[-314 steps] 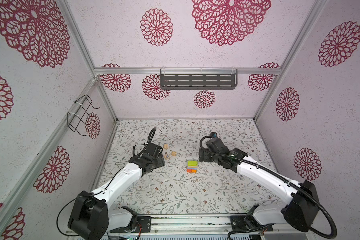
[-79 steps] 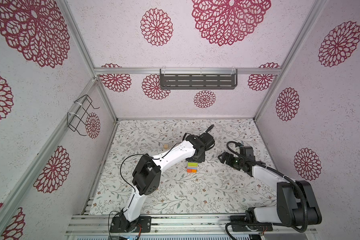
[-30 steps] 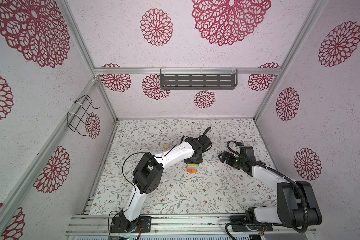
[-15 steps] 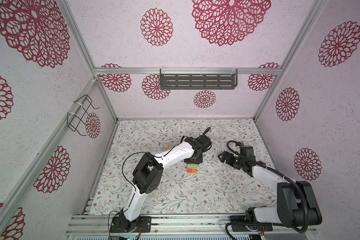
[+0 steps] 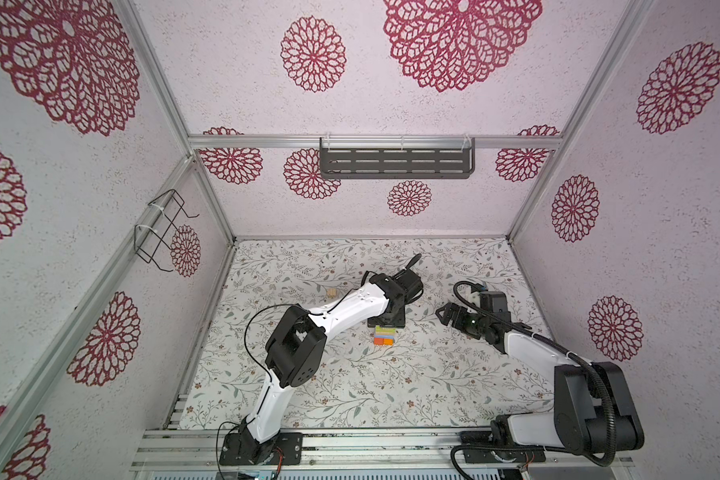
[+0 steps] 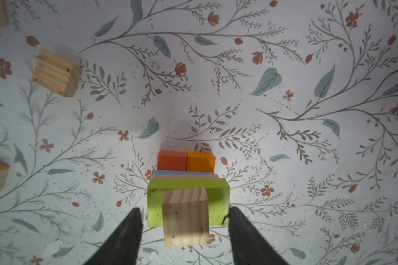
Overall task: Build the wood block tower
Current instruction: 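Open the left gripper and draw back from the stack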
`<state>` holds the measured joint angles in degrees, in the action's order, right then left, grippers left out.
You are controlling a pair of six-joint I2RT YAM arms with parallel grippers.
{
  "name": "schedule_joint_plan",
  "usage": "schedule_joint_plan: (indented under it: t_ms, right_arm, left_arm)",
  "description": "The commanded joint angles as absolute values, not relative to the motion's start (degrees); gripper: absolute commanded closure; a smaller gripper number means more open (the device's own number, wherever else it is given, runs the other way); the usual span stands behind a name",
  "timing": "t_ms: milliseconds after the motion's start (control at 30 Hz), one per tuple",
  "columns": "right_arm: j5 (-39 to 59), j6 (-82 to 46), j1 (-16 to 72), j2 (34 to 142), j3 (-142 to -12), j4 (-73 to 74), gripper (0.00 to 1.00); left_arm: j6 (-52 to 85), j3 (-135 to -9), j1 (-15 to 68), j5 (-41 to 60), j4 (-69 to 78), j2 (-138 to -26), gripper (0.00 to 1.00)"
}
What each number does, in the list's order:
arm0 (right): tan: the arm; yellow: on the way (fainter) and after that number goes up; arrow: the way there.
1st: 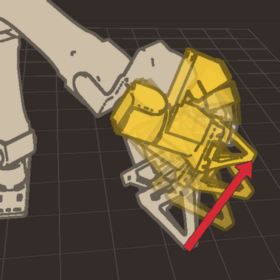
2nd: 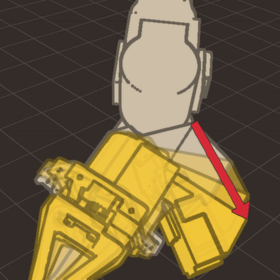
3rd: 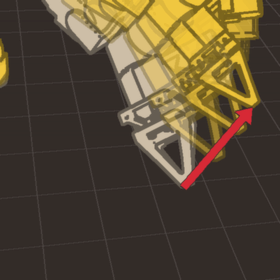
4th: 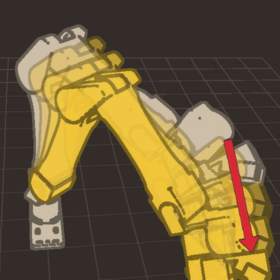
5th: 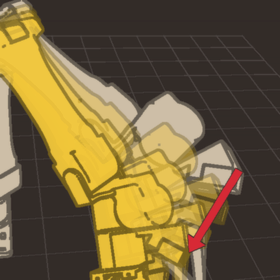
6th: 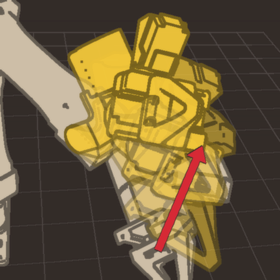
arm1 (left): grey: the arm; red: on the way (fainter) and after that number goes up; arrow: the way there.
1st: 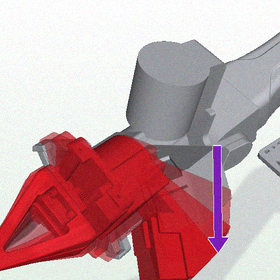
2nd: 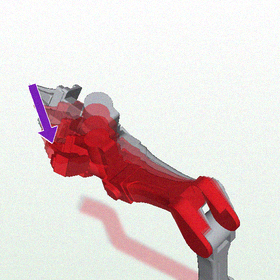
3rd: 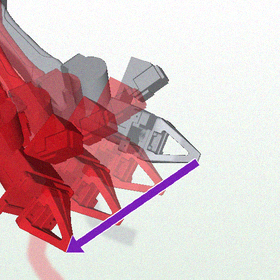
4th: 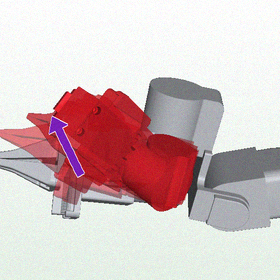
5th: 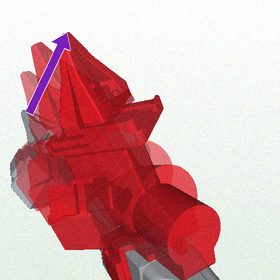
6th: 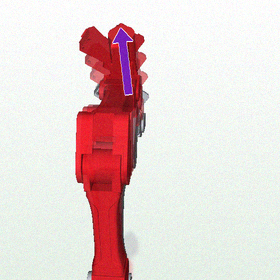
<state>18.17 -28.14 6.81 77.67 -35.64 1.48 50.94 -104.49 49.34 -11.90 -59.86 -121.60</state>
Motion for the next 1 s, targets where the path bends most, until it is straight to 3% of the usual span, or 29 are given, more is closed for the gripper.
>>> schedule_joint_plan:
  t_ms: [0, 167, 433, 567, 633, 833, 967]
  right_arm:
    - [18.6, -28.6, 7.0, 76.8, -35.2, 2.3, 0.03]
    - [17.8, -28.4, 7.0, 76.5, -35.1, 1.9, 0.03]
    - [17.5, -27.9, 7.0, 78.2, -36.7, 0.8, 0.03]
    - [16.9, -27.8, 7.1, 80.0, -38.8, -0.2, 0.03]
    - [16.4, -27.9, 7.3, 80.7, -40.2, -0.8, 0.03]
    - [14.1, -27.4, 9.4, 83.6, -44.5, -2.6, 0.03]
    - [15.5, -27.8, 10.2, 86.2, -46.7, -1.9, 0.03]
  left_arm:
    - [51.8, -107.0, 48.7, -14.7, -61.7, -121.2, 0.27]
    - [51.1, -107.1, 47.5, -17.5, -63.8, -117.4, 0.19]
    - [50.2, -96.2, 41.4, -17.4, -60.6, -108.0, 0.16]
    - [49.2, -91.1, 37.7, -16.4, -57.4, -106.2, 0.03]
    - [48.6, -89.4, 36.2, -15.6, -55.7, -106.0, 0.02]
    - [43.3, -89.8, 32.7, -13.4, -52.4, -109.2, 0.06]
    - [38.9, -89.4, 31.1, -11.3, -48.7, -111.4, 0.14]
